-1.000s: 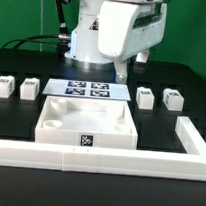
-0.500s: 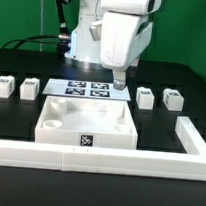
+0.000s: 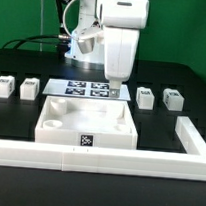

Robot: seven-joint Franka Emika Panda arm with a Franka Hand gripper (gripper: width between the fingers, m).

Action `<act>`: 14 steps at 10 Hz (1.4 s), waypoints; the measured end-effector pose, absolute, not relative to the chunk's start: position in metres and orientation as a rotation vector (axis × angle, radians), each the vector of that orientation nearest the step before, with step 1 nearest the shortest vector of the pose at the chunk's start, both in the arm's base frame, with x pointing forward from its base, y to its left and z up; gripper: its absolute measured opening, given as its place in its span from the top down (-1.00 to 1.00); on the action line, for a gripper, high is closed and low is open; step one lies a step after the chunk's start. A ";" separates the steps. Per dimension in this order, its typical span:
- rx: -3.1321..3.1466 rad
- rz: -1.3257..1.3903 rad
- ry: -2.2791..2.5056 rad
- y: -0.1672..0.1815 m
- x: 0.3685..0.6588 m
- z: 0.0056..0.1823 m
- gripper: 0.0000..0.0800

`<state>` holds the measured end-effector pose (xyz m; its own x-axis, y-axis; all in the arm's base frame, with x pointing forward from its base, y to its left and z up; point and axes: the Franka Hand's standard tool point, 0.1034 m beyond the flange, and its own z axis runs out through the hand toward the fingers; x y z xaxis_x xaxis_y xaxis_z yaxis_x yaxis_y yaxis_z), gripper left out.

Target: Assemble square table

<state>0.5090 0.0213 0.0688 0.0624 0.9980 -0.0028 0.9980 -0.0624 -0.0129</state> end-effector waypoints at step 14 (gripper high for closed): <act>-2.094 0.053 -2.256 -0.013 0.454 0.021 -0.63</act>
Offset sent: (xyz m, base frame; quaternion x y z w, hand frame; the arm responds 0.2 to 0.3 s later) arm 0.0000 0.0000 0.0000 0.0000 0.0000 0.0000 1.0000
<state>0.4542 -0.0130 0.0208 -0.0737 0.9970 0.0230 0.9948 0.0751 -0.0684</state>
